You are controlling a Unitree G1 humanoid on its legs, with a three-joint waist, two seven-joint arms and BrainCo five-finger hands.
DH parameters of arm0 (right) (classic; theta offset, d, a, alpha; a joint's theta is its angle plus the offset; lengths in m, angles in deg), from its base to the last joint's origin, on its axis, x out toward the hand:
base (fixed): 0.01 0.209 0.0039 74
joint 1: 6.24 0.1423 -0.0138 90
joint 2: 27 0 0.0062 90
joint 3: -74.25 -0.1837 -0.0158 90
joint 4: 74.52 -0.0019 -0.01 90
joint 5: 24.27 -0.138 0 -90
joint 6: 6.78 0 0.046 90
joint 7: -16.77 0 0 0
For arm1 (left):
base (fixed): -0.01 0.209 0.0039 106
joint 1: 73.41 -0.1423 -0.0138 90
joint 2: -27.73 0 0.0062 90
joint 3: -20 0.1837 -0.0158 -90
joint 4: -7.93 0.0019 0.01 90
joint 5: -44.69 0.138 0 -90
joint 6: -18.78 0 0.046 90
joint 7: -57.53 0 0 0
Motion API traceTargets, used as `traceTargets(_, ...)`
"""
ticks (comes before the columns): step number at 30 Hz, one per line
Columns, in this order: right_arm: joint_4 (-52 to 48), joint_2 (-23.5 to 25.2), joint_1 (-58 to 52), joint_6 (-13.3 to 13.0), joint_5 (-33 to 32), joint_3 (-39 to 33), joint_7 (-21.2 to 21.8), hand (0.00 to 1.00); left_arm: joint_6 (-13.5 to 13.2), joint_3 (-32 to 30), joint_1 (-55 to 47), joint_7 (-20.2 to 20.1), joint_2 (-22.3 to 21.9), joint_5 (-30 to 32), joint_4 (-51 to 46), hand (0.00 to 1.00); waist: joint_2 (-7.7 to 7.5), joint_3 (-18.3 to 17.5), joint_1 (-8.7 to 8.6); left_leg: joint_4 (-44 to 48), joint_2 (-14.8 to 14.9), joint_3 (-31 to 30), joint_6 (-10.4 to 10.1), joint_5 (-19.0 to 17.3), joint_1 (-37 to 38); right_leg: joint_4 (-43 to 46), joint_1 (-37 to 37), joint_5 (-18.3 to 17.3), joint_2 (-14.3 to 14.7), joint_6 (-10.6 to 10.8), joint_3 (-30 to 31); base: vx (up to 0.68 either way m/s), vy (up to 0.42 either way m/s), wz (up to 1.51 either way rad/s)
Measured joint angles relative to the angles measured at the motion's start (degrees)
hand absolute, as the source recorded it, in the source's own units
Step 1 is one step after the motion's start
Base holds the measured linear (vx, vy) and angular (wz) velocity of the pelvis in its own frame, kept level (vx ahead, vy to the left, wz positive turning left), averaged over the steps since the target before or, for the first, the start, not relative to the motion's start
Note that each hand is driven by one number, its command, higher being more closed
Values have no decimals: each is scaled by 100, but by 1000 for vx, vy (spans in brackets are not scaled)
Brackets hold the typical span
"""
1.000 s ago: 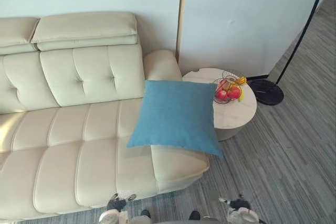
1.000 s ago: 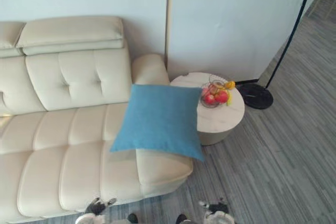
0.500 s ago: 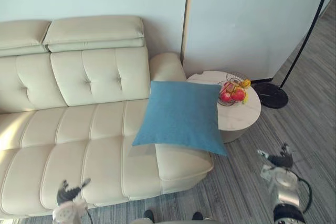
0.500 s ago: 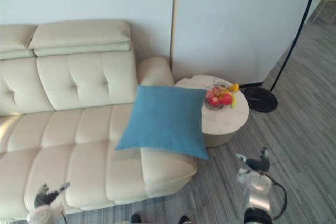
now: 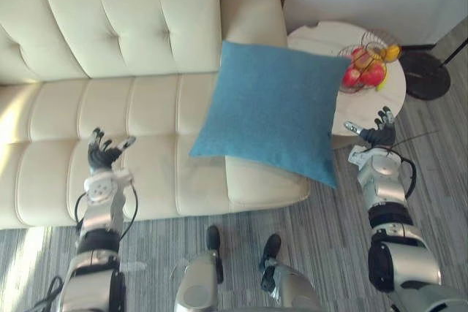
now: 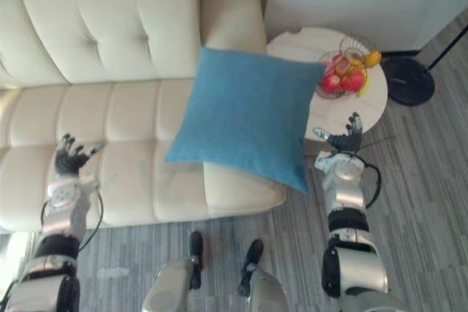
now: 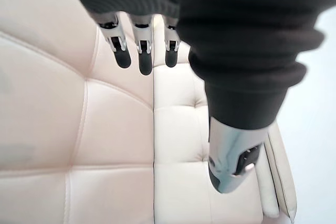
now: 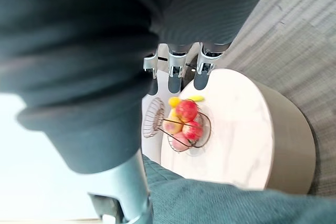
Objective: Pick up cushions and gather them together orderly.
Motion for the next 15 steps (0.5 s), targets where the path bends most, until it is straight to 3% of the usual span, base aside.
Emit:
traceTargets(10, 54, 181, 834, 37, -272, 303, -91, 0, 9, 1045, 1350, -36, -195, -64, 330, 0, -17, 305, -39, 138, 121, 103, -48, 168, -790, 462, -972, -20, -24, -96, 63, -67, -20, -5)
traceTargets(15, 53, 358, 1389, 36, -466, 755, -93, 0, 7, 1564, 2067, -23, -572, -194, 476, 0, -21, 326, -187, 39, 137, 163, -76, 267, -1142, 462, -1417, 32, -2, -155, 108, 22, -20, -7)
